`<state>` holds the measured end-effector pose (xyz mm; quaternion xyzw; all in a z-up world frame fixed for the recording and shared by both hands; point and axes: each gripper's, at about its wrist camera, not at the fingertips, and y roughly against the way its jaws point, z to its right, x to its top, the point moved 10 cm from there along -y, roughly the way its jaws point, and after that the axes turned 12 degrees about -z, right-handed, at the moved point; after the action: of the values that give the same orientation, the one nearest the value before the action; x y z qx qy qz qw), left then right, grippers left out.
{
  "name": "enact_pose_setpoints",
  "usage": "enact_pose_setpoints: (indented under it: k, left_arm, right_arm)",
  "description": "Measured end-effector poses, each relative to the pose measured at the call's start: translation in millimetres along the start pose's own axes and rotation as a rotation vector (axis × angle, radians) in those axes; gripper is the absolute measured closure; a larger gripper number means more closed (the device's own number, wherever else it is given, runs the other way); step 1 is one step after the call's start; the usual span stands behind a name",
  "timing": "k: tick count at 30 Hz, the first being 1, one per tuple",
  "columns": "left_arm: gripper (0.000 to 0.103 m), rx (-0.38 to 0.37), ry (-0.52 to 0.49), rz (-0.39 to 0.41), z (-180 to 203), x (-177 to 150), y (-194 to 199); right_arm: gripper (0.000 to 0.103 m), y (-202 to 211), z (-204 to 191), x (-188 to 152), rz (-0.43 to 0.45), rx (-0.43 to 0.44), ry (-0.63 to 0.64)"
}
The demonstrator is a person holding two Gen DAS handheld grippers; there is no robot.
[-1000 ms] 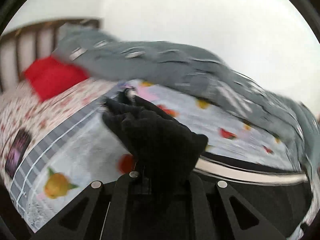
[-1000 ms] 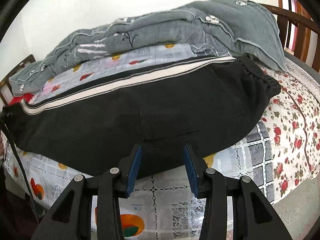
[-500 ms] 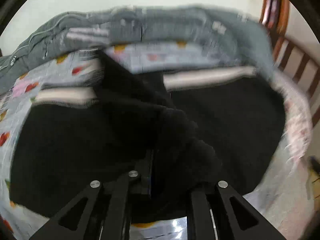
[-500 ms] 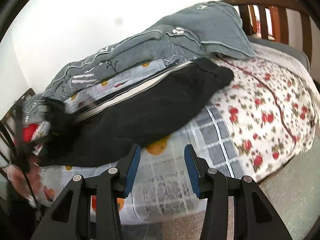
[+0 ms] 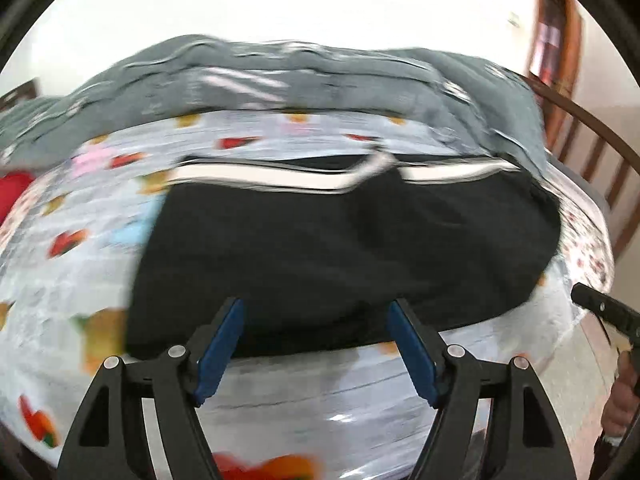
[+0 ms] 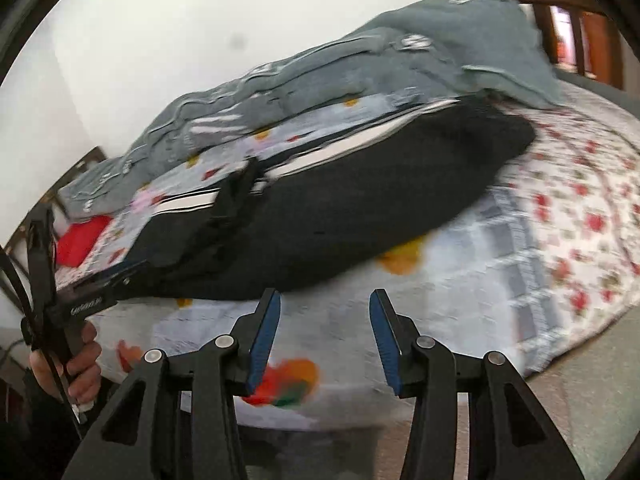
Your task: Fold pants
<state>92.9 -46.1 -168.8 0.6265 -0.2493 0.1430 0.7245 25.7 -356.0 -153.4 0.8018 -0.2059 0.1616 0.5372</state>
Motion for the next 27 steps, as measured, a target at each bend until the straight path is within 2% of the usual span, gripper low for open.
enact_pose_setpoints:
  k: [4, 7, 9, 12, 15, 21, 23, 25, 27]
  left_arm:
    - [0.029, 0.103, 0.046, -0.03, -61, -19, -4]
    - [0.029, 0.113, 0.098, -0.07, -102, -38, -10]
    - [0.029, 0.121, 0.104, -0.085, -113, -46, -15]
    - [0.029, 0.13, 0.094, -0.081, -117, -45, -22]
    - [0.029, 0.109, 0.095, -0.055, -114, -37, -24]
    - [0.029, 0.111, 0.084, -0.058, -113, -30, -37]
    - [0.029, 0.089, 0.082, -0.043, -110, -25, -35]
    - [0.029, 0.034, 0.072, -0.011, -101, -21, -27]
    - [0.029, 0.035, 0.061, -0.001, -96, -20, -26]
  right_arm:
    - [0.057, -34, -39, 28, -0.036, 0.077, 0.035]
    - [0.057, -53, -66, 50, -0.049, 0.133, 0.054]
    - [0.057, -65, -79, 63, -0.051, 0.149, 0.063]
    - [0.057, -91, -90, 83, -0.073, 0.124, 0.06]
    - [0.057, -112, -91, 90, -0.109, 0.105, 0.039]
    - [0.059, -127, -96, 87, -0.131, 0.094, 0.065]
    - [0.059, -129, -98, 85, -0.135, 0.087, 0.073]
    - [0.059, -133, -99, 83, -0.142, 0.083, 0.077]
    - [0.059, -135, -98, 81, -0.149, 0.075, 0.077]
